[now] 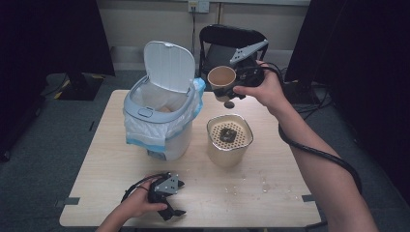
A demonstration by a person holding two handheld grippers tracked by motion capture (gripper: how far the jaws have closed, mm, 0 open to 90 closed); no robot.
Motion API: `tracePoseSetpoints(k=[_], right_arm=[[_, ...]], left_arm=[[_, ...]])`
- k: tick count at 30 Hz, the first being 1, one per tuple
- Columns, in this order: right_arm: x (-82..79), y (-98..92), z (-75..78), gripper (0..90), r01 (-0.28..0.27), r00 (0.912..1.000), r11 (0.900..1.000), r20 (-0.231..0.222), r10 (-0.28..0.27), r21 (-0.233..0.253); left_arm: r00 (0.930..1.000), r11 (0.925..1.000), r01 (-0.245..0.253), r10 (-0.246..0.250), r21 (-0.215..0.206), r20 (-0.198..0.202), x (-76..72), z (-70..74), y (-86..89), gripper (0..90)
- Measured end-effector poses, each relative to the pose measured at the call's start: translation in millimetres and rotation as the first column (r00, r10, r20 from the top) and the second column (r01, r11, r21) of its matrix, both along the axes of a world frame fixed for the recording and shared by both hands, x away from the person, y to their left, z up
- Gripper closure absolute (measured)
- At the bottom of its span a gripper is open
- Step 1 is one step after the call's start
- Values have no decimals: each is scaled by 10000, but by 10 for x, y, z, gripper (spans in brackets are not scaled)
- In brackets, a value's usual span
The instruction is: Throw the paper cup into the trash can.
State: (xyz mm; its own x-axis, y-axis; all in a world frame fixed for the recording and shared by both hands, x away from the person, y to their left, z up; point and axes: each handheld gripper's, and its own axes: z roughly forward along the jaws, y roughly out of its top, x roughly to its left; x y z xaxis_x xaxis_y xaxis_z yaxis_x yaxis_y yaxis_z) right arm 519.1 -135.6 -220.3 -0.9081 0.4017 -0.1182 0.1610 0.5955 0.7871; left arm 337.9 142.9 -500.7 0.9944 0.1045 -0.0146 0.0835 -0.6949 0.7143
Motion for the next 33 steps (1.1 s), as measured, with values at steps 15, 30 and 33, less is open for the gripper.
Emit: tracePoseSetpoints(k=[15,30,33], right_arm=[[18,219,217,269,-186,9998,9998,116,185,71],[14,541,339,267,-635,9980,9978,20,634,198],[24,631,327,266,-694,9976,9975,57,693,161]], left_arm=[[10000,10000,13,-13,-31,-29,-5,-4,-8,24],[10000,10000,16,-16,-73,-48,-7,-8,-11,22],[10000,10000,17,-17,-34,-75,-11,-7,-16,14]])
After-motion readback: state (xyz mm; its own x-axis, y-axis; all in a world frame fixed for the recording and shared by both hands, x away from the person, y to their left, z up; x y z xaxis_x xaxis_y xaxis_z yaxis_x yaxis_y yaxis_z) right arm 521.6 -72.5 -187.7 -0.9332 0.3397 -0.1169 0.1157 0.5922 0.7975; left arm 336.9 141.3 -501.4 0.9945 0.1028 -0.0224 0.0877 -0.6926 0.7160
